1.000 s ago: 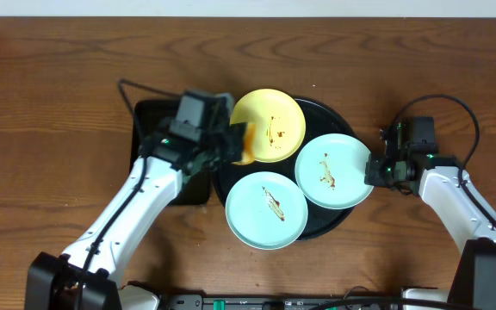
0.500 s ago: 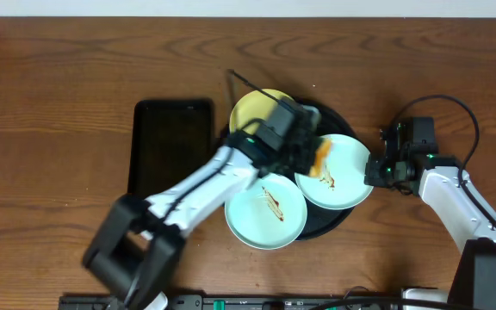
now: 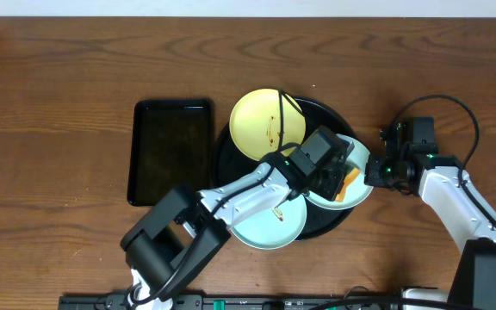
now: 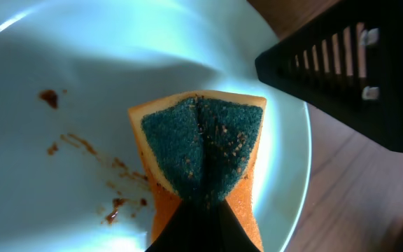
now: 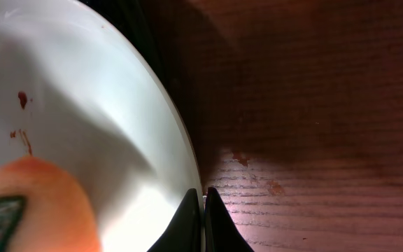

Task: Clean dirty plates on tray and stack at the side
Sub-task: 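Wipe the sponge across the lower pale green plate with the left gripper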

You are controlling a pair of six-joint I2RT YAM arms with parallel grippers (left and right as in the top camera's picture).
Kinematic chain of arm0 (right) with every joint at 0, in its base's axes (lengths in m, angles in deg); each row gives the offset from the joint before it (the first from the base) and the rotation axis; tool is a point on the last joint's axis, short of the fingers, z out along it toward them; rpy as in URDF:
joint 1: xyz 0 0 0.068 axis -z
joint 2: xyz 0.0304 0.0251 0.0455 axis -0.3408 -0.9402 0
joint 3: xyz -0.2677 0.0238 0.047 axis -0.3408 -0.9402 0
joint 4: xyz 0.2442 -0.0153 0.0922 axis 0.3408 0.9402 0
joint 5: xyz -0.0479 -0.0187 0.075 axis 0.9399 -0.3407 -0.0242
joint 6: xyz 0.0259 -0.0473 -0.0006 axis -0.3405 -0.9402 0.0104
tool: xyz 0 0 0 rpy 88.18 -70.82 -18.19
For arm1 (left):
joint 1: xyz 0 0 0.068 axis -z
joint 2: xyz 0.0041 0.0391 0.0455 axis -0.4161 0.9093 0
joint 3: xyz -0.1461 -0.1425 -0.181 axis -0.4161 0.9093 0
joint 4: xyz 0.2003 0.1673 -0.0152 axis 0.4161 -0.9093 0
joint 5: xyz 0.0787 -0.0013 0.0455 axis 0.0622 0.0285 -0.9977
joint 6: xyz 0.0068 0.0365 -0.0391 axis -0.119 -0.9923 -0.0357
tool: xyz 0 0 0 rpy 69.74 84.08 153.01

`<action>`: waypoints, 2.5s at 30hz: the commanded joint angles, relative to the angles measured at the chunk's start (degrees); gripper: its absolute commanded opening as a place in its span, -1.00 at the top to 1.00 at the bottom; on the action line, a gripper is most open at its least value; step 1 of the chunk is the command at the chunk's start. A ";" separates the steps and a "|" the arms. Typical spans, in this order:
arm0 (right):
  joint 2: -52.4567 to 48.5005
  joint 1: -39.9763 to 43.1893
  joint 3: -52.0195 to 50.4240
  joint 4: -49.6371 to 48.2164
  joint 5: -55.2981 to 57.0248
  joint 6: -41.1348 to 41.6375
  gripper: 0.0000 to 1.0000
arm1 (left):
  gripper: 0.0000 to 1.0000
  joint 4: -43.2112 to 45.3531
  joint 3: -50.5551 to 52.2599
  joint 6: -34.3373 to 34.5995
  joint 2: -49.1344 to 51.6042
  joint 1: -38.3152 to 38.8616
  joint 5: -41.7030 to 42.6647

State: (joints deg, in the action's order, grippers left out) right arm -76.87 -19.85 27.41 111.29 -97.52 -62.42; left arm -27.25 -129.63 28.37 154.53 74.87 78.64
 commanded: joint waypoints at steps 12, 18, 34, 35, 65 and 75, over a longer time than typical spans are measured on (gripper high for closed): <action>-0.20 -0.87 0.72 1.70 0.13 -0.44 0.98 | 0.85 2.43 -0.61 -0.96 4.07 -1.88 -25.31; -0.20 -0.87 0.72 1.99 0.13 -0.44 0.97 | 0.85 -0.20 -0.83 -0.96 3.82 -4.13 -15.76; -0.20 -0.87 0.72 1.62 0.13 -0.42 0.98 | 0.85 -1.09 -0.79 -1.79 -8.35 -3.06 -11.08; -0.20 -0.87 0.72 1.62 0.13 -0.42 0.98 | 0.85 0.15 -0.74 -1.81 -7.89 -3.06 -12.07; -0.20 -0.85 0.72 2.08 2.40 1.57 0.98 | 0.85 -9.70 -0.76 1.14 2.62 -3.63 -14.75; -0.20 -0.72 0.74 1.73 5.33 5.09 0.98 | 0.85 -15.02 -0.76 0.96 -8.00 -3.74 -13.99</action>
State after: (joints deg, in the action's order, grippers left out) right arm -76.89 -20.59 27.72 113.17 -96.56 -59.36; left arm -40.88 -130.48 29.68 150.75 71.50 64.58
